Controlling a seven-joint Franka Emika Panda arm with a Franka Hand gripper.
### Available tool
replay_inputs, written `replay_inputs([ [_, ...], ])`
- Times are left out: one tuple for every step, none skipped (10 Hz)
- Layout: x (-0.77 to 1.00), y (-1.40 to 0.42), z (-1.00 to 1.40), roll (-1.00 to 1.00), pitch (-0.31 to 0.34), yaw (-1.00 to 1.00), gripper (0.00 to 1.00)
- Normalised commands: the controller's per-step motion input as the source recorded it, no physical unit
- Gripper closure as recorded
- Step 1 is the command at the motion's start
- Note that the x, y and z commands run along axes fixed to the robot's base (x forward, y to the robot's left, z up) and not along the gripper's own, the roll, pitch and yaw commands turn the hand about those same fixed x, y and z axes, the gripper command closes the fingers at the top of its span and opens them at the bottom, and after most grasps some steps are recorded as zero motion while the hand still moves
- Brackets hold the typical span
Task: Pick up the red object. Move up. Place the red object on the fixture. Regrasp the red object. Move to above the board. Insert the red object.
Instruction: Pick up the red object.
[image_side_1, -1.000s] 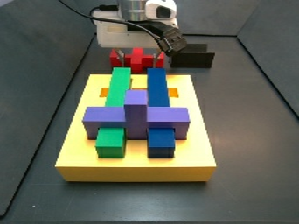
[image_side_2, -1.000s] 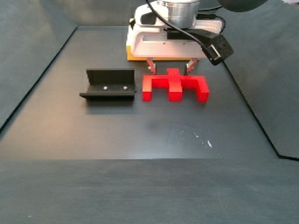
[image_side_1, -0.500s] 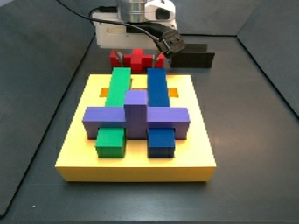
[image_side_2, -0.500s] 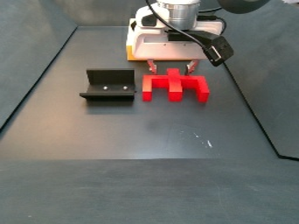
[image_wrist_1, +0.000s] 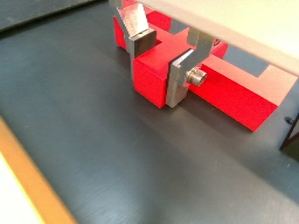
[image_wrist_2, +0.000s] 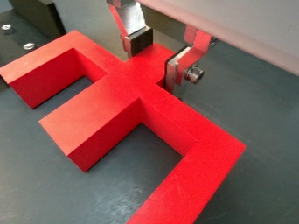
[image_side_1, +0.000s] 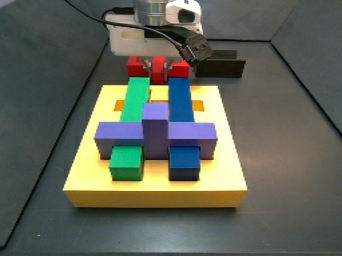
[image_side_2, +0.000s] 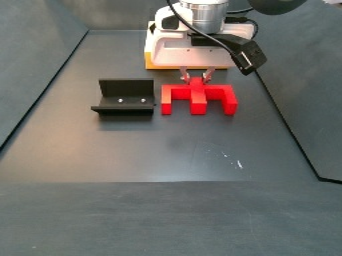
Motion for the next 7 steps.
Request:
replay_inputs([
  [0.00, 0.00, 0.00, 0.00, 0.000, 0.00, 1.00],
  [0.00, 0.00, 0.00, 0.00, 0.000, 0.00, 1.00],
  [0.00, 0.00, 0.00, 0.00, 0.000, 0.00, 1.00],
  [0.00, 0.00, 0.00, 0.00, 0.000, 0.00, 1.00],
  [0.00, 0.00, 0.00, 0.00, 0.000, 0.00, 1.00],
  [0.00, 0.00, 0.00, 0.00, 0.000, 0.00, 1.00],
  [0.00, 0.00, 0.00, 0.00, 0.000, 0.00, 1.00],
])
